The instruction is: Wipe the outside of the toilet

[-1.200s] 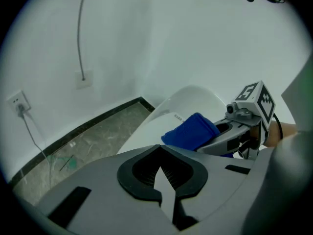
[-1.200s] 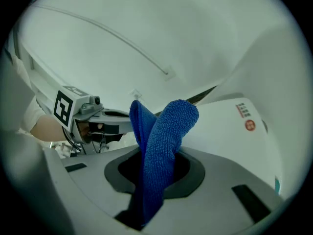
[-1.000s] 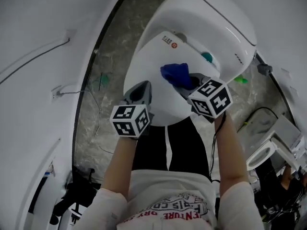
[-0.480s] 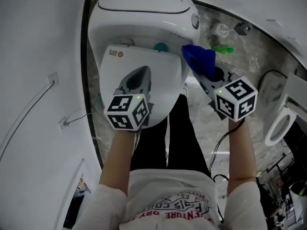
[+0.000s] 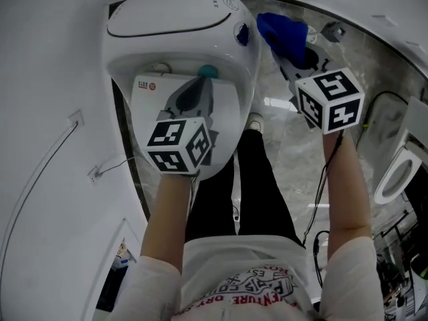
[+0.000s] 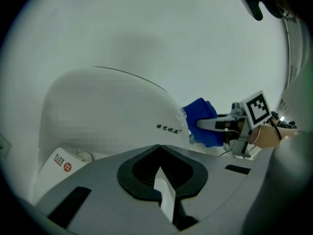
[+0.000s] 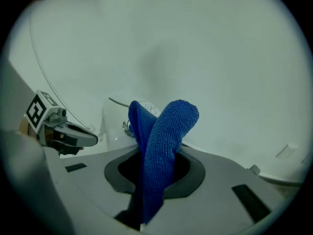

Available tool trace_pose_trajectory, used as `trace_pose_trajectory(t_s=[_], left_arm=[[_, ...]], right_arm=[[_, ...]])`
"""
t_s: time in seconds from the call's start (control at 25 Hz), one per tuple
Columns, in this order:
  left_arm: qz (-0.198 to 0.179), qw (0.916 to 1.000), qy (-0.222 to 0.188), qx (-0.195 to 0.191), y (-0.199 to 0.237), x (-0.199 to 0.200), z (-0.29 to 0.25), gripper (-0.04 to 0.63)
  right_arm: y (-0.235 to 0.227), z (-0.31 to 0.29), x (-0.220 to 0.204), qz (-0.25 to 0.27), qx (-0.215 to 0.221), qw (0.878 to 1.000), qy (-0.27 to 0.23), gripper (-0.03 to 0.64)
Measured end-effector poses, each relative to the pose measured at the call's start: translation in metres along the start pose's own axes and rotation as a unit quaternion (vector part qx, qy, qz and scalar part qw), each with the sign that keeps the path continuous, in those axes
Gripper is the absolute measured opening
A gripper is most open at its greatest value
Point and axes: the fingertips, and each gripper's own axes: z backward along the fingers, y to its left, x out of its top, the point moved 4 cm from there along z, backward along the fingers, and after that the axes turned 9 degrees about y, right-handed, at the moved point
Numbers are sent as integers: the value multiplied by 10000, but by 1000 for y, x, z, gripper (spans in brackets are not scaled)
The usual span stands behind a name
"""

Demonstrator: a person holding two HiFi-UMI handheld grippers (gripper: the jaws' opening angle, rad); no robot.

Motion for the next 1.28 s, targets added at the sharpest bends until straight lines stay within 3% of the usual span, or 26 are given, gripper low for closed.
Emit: trace_pose_trajectory(t_s=[0.12, 0.28, 0.68, 0.88, 1.08, 1.28], left_arm=[[130, 9999, 83, 53, 1, -10, -7, 6], [307, 9993, 182, 127, 5, -24, -12, 6], [327, 9992, 230, 60, 8, -36, -17, 6], [103, 9992, 339, -187, 6, -45, -25, 6], [-151, 9981, 455, -398, 6, -60, -28, 6], [-406, 9957, 568, -612, 7, -76, -28, 6]], right_arm=[[0, -16, 18, 552, -156, 9983, -124, 72], [13, -36, 23, 888, 82, 9960, -14, 72], [7, -48, -4, 592, 255, 9977, 230, 72], [6, -54, -28, -152, -5, 9999, 29, 72], [19, -70, -90, -411, 57, 9972, 622, 72], [38, -74, -125, -449, 24, 9952, 871, 72]])
